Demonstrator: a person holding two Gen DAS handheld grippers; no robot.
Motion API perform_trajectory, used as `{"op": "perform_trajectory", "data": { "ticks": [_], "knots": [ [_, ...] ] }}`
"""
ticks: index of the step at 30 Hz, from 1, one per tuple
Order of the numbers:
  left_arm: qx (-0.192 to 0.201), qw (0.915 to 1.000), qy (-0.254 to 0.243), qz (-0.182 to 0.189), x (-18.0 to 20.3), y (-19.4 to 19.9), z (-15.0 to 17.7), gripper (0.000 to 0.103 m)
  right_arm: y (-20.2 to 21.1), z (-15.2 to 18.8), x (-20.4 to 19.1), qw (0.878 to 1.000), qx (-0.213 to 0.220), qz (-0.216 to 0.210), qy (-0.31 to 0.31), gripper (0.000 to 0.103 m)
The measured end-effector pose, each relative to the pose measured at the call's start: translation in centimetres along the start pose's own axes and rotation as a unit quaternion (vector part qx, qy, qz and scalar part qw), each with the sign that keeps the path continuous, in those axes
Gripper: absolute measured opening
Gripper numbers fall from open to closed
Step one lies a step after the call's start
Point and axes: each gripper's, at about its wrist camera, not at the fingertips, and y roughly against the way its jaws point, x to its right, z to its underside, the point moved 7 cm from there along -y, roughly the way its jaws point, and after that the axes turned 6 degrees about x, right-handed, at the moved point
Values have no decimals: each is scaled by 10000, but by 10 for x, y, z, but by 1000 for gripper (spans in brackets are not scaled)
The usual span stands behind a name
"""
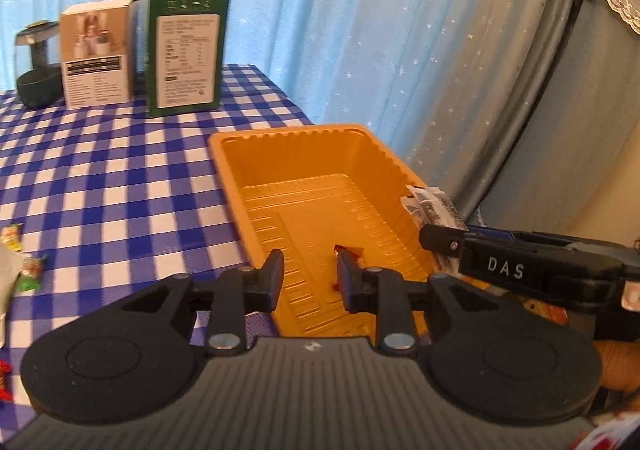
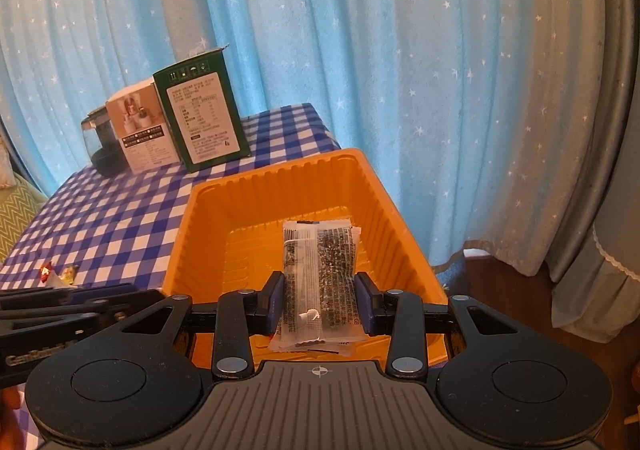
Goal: Organize snacks
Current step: 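Carry both packets to the orange tray and open both tools to drop them, then move both tools back over the remaining snacks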
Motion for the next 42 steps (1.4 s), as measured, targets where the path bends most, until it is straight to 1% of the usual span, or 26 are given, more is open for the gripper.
{"op": "perform_trajectory", "data": {
  "ticks": [2, 7, 9, 11, 13, 18, 20, 22, 26, 31, 32, 37, 38, 42],
  "knots": [
    [30, 10000, 29, -75, -5, 9, 1, 31, -2, 0, -1, 10000, -15, -21, -39, 38],
    [110, 9997, 110, -210, -14, 29, 4, 32, -9, 0, -5, 9999, -52, -58, -143, 38],
    [119, 9995, 138, -268, -18, 37, 6, 36, -12, -2, -4, 9994, 28, -150, -313, 38],
    [118, 9994, 127, -313, -21, 45, 8, 42, -14, -3, -2, 9986, -6, -165, -510, 40],
    [138, 9992, 121, -369, -24, 53, 9, 44, -10, -5, 0, 9979, -3, -146, -625, 48],
    [185, 9983, 235, -502, -36, 78, 16, 49, 16, -6, -8, 9977, 61, -210, -636, 53],
    [227, 9977, 277, -574, -40, 91, 20, 53, 30, -4, -14, 9977, 80, -242, -623, 55],
    [270, 9973, 268, -628, -44, 103, 22, 56, 44, 0, -23, 9980, 89, -259, -574, 60],
    [345, 9961, 267, -766, -53, 128, 30, 65, 68, 12, -50, 9988, 20, -343, -351, 68],
    [449, 9940, 351, -933, -69, 163, 39, 72, 93, 30, -88, 9989, -67, -448, -85, 77],
    [447, 9936, 377, -964, -73, 168, 40, 73, 98, 34, -96, 9988, -82, -476, -43, 78],
    [412, 9906, 553, -1181, -99, 200, 49, 76, 112, 47, -135, 9977, -149, -650, 153, 81],
    [414, 9897, 579, -1240, -104, 206, 52, 78, 114, 49, -142, 9973, -164, -699, 174, 81],
    [425, 9869, 663, -1412, -123, 227, 59, 80, 119, 58, -167, 9953, -231, -901, 254, 81]
  ]
}}
